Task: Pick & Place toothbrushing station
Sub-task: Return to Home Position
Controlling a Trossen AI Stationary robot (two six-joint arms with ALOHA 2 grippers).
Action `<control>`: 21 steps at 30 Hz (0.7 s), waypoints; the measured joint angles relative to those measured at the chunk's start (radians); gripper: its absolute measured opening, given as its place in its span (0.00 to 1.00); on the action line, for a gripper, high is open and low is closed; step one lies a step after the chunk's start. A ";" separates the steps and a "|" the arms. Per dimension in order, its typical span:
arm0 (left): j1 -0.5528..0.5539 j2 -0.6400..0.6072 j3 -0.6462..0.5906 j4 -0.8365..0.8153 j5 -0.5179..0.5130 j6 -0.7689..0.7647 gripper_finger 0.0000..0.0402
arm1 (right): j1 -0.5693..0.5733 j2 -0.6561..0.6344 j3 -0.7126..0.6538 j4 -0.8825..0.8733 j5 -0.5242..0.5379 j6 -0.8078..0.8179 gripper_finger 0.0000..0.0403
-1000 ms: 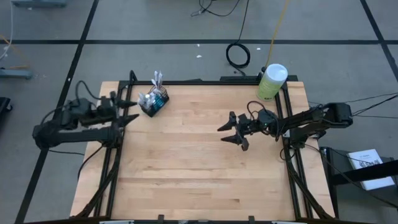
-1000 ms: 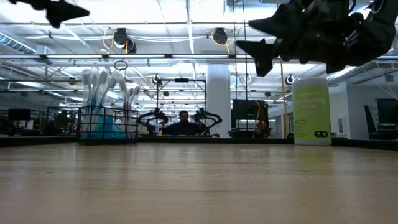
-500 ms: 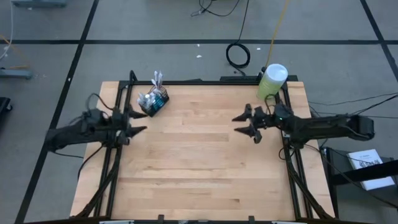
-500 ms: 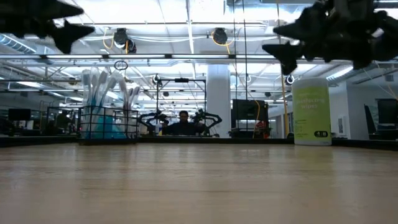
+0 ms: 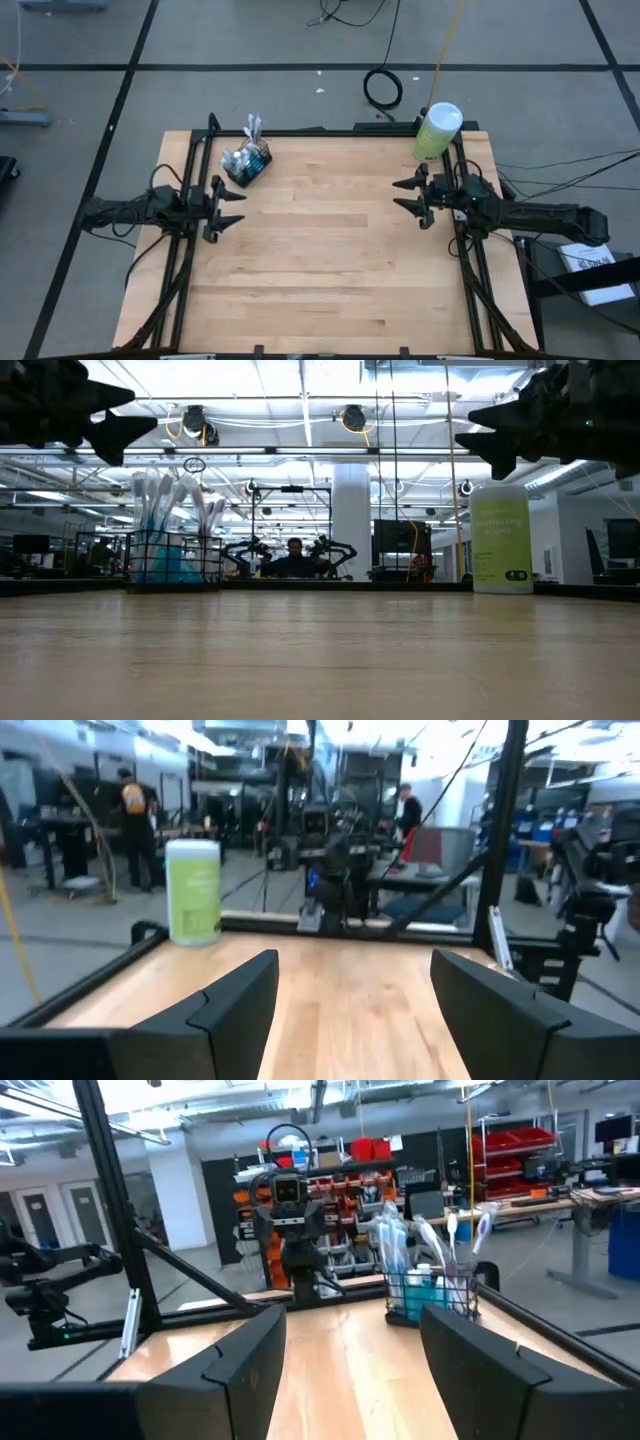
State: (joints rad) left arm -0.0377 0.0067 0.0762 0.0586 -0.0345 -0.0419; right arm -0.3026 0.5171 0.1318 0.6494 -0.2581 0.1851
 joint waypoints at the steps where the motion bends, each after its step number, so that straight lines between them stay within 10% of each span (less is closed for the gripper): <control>1: -0.015 -0.001 -0.012 0.023 -0.010 0.004 0.67 | 0.000 -0.018 0.000 -0.014 0.000 -0.004 0.56; 21: -0.210 0.000 -0.060 0.004 -0.253 0.064 0.67 | 0.003 -0.334 -0.113 -0.269 0.111 -0.078 0.56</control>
State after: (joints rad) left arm -0.2477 0.0062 0.0160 0.0624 -0.2874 0.0219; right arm -0.3000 0.1830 0.0193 0.3807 -0.1472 0.1066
